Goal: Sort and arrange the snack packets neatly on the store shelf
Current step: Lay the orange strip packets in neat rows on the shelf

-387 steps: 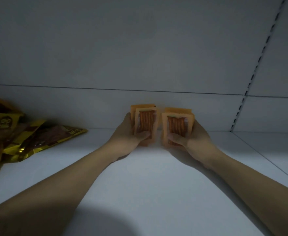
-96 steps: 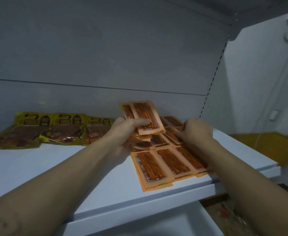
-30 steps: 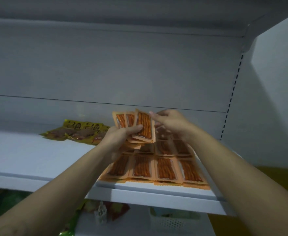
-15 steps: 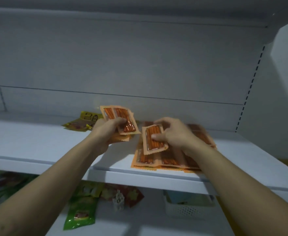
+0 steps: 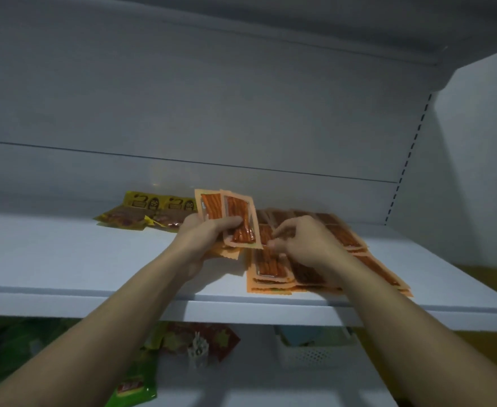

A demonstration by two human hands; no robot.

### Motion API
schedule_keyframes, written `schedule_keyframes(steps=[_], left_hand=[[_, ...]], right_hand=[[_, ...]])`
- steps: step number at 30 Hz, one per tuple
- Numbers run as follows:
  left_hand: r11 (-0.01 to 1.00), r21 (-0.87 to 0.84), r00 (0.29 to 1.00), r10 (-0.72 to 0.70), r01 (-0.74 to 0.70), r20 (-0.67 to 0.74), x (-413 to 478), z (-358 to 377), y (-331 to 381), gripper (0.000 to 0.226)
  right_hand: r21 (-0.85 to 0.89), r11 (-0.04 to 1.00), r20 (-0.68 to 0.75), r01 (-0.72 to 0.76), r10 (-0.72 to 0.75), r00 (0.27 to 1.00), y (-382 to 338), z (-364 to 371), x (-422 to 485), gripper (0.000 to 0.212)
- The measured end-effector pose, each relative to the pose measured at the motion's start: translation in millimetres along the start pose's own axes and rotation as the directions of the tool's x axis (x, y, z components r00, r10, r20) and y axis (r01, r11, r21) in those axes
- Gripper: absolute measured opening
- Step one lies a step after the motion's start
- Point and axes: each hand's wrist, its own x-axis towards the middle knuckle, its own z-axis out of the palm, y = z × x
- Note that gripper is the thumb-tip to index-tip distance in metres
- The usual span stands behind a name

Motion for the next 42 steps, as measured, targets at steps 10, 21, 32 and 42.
schedule_keyframes(steps=[10,21,32,42], left_hand=[[0.991,-0.137,0.946,0.038,0.006,0.323,7.5,21.2,13.0,0.035],[0.992,-0.102,0.987,-0.057,0.072,0.148,21.0,22.9,-3.7,0.024],[0.999,-0.019,0.986,0.032,-0.029,0.165,18.1,45.1,3.1,0.051],[0.988,-0.051,0.918,-0.118,0.148,0.378,16.4,85.4,31.3,0.014]], right_hand=[[0.583,0.812,0.050,-0.035,0.007,0.999,-20.6,-38.9,0.6,0.035],[0.174,0.951,0.057,-0.254,0.248,0.967,33.3,-39.9,-19.4,0.026],[0.440,0.894,-0.143,-0.089,0.167,0.976,8.7,-49.3,-4.7,0.037],[0.720,0.692,0.006,-0.045,0.059,0.998,35.3,-85.6,15.8,0.010]])
